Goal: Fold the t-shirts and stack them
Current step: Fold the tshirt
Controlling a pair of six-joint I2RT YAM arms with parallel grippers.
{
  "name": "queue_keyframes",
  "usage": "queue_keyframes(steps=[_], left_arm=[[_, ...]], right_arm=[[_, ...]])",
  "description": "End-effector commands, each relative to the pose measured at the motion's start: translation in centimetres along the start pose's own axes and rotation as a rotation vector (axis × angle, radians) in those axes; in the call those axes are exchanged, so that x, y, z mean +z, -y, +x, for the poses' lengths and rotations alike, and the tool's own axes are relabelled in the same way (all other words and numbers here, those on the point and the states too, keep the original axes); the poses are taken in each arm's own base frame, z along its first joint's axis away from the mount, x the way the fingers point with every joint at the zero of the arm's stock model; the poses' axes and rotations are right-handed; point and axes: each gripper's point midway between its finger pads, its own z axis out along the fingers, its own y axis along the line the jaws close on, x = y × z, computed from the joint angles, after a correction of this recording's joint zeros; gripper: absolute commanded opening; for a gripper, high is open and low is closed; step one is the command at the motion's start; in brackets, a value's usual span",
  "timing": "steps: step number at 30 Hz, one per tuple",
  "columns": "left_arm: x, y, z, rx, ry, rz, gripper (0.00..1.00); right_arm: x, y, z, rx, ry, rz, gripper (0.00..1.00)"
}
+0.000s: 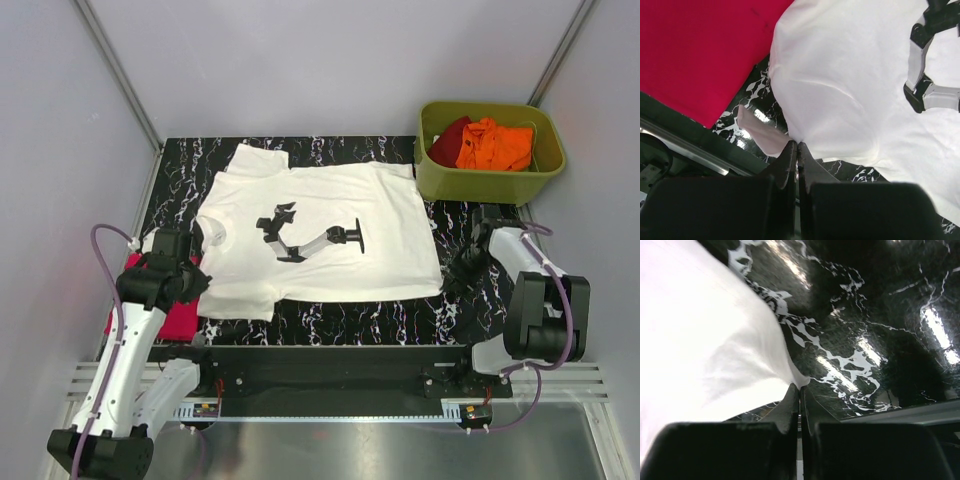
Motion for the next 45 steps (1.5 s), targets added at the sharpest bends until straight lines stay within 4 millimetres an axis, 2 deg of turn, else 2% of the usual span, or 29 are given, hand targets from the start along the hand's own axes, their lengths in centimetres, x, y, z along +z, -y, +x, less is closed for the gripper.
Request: queue_keyframes(steps=[1, 5, 11, 17, 24, 34, 45], left_arm=[[-1.0, 2.4, -3.2, 0.048, 0.09, 0.056, 0.0], [-0.8, 4.1, -4.6, 0.097, 0.101, 0.075, 0.0], [0.6, 6.6, -6.3, 0.148, 0.095, 0.082, 0.0], [1.4, 8.8, -9.1, 0.17, 0.139, 0.062, 0.0], [2.8, 9.3, -10.8, 0.159, 0.138, 0.029, 0.0], [4.0, 9.9, -11.9, 0.15, 0.129, 0.037, 0.0], [5.6, 11.7, -12.9, 0.155, 0.117, 0.055, 0.0]], right_arm=[[-1.4, -2.0, -2.3, -0.051, 0.044, -0.036, 0.0], [-1.8, -3.4, -4.0, -0.065, 0.053, -0.044, 0.0], [-2.1, -5.7, -6.4, -0.085, 0.07, -0.056, 0.0], [-2.3, -8.2, -8.4, -0.097, 0.09, -0.07, 0.0], [-2.6, -10.7, -10.5, -0.113, 0.117, -0.083, 0.0], [-2.4, -12.3, -12.1, -0.123, 0.144, -0.086, 0.0], [-2.2, -13.1, -13.8, -0.125, 0.181, -0.071, 0.0]])
